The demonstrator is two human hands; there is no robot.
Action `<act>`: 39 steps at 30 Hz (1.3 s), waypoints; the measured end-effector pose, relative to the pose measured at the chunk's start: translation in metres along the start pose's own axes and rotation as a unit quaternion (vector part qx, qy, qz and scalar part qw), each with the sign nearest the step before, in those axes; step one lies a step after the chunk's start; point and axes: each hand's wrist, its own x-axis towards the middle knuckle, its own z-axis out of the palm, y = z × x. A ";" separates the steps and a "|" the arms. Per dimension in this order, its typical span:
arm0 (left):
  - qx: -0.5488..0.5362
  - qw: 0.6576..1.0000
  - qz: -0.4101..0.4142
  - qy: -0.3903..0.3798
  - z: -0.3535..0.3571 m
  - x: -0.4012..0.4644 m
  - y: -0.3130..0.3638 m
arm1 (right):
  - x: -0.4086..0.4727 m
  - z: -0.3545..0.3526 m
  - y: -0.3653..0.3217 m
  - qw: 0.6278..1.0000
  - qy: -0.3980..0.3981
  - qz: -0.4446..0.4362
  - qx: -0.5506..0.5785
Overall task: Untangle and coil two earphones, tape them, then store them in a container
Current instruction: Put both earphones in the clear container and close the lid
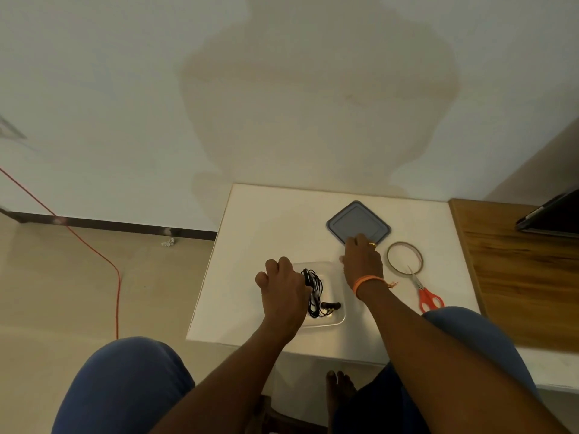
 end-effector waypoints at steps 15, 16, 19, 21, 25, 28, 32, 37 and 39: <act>-0.397 0.909 -0.111 0.060 -0.020 0.014 -0.011 | -0.026 -0.073 -0.048 0.867 0.222 0.037 0.444; -0.446 0.886 -0.119 0.045 -0.026 0.014 -0.012 | -0.034 -0.078 -0.050 0.846 0.218 0.052 0.483; -0.544 0.835 -0.083 0.005 -0.041 0.006 -0.020 | -0.055 -0.078 -0.047 0.815 0.149 0.115 0.548; -0.551 0.827 -0.112 -0.004 -0.042 -0.004 -0.027 | -0.068 -0.067 -0.038 0.814 0.056 0.159 0.555; -0.461 0.871 -0.163 -0.046 -0.029 -0.025 -0.039 | -0.093 -0.045 -0.028 0.882 -0.019 0.183 0.434; -0.358 0.921 -0.145 -0.056 -0.025 -0.032 -0.035 | -0.100 -0.040 -0.027 0.911 -0.016 0.157 0.381; -0.321 0.930 -0.173 -0.050 -0.024 -0.033 -0.032 | -0.106 -0.033 -0.030 0.949 -0.024 0.134 0.284; -0.342 0.915 -0.199 -0.077 -0.016 -0.033 -0.029 | -0.103 -0.029 -0.032 0.963 -0.003 0.116 0.245; -0.338 0.916 -0.196 -0.091 -0.012 -0.032 -0.030 | -0.102 -0.026 -0.032 0.962 0.005 0.123 0.243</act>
